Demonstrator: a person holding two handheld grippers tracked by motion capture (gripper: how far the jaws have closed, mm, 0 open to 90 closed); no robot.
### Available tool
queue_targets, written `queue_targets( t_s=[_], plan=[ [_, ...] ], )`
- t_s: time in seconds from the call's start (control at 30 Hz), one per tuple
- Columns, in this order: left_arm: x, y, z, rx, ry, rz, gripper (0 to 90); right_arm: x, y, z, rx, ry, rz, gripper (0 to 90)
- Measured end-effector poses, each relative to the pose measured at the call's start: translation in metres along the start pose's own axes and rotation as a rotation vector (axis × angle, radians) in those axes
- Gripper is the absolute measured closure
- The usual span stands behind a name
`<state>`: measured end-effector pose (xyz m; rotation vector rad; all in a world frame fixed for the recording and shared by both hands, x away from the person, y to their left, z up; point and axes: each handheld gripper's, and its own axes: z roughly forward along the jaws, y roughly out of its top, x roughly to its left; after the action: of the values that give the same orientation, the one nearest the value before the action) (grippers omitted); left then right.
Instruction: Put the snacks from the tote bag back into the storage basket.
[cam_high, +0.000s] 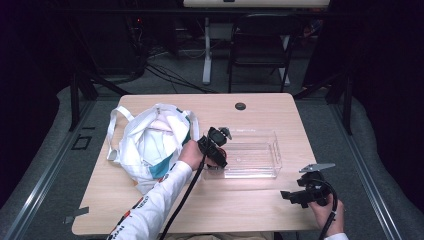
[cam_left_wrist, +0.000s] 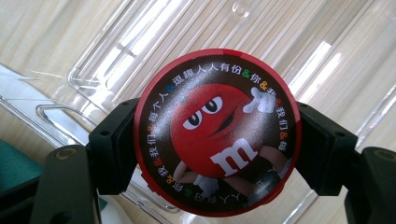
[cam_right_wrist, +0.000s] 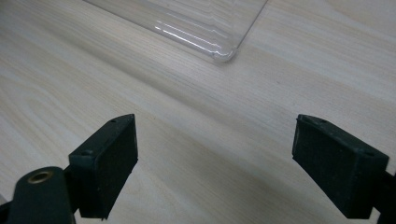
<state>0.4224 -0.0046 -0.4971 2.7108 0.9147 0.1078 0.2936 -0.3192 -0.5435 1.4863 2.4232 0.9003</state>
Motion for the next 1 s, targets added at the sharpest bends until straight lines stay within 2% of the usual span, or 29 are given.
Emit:
queue_targets(
  t_s=[0.13,0.37,0.5,0.7,0.8,0.9,1.0],
  plan=[
    [0.000,-0.001,0.001,0.017,-0.006,0.010,25.7,0.000,0.000,0.000,0.003,0.003,-0.006,14.0],
    [0.001,-0.002,0.002,0.007,-0.013,0.006,25.2,0.000,0.000,0.000,0.000,0.005,0.000,14.0],
    [0.000,-0.003,-0.002,-0.010,-0.009,0.002,20.8,0.000,0.000,0.000,0.000,0.004,-0.004,14.0],
    [0.002,-0.002,-0.016,-0.054,-0.007,-0.004,15.0,0.000,0.000,-0.001,0.001,0.008,-0.005,14.0],
    [0.003,-0.001,-0.025,-0.071,-0.006,0.005,13.2,0.000,0.000,-0.001,0.001,0.005,-0.005,14.0],
    [0.003,-0.002,-0.037,-0.107,-0.003,0.005,9.2,0.000,0.000,-0.001,0.002,0.008,-0.004,14.0],
    [0.006,-0.006,-0.051,-0.145,0.019,0.003,5.9,0.000,0.000,-0.001,0.000,0.007,-0.004,14.0]
  ],
)
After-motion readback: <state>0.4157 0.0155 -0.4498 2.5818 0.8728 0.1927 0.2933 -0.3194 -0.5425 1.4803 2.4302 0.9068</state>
